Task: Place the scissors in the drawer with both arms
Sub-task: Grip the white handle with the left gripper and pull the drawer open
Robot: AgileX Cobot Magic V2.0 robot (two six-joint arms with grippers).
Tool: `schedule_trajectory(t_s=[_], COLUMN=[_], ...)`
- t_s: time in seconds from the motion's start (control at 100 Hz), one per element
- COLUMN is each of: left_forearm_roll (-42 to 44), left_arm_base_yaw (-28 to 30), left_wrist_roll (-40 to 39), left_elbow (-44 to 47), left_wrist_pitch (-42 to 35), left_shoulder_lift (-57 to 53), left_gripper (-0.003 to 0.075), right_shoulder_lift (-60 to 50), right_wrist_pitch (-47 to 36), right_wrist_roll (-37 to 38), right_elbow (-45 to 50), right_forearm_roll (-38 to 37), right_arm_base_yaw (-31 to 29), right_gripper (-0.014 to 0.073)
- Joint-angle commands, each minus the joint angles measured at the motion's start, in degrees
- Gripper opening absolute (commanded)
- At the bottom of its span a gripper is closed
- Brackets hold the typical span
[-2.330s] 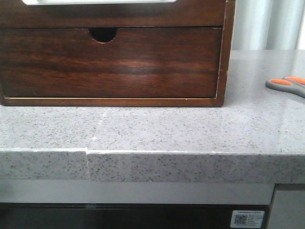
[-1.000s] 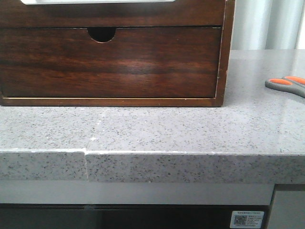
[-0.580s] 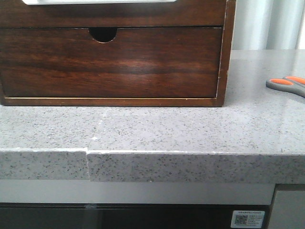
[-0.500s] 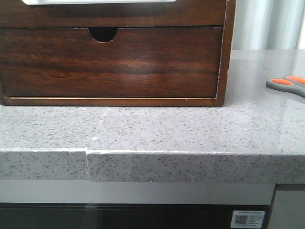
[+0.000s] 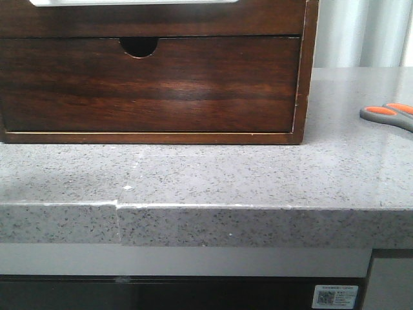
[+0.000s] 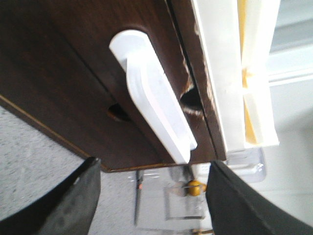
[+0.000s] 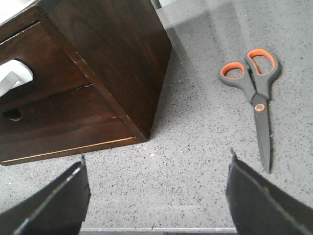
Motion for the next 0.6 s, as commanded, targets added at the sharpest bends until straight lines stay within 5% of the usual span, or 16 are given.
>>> schedule_trajectory(t_s=[0.0, 0.24, 0.59], left_forearm_roll=[-9.42, -19.08, -19.81], left_arm_base_yaw=[0.04, 0.04, 0.04], left_wrist_roll=[4.04, 11.46, 12.44], left_elbow=[-2.51, -6.59, -11.45], left_wrist_pitch=[1.88, 9.54, 11.72], left_shoulder_lift=[3.68, 15.17, 24.65], left_gripper=[0.0417, 0.0417, 0.0386], right_shoulder_lift=[1.10, 1.10, 1.10], right_wrist_pitch=[-3.69, -3.29, 0.20], right_wrist_roll=[-0.18, -0.18, -0.18], right_elbow=[-2.23, -2.23, -2.23], right_forearm_roll=[0.83, 0.83, 0.83], right_arm_base_yaw=[-0.32, -0.32, -0.32], right_gripper=[0.0522, 0.0522, 0.0522])
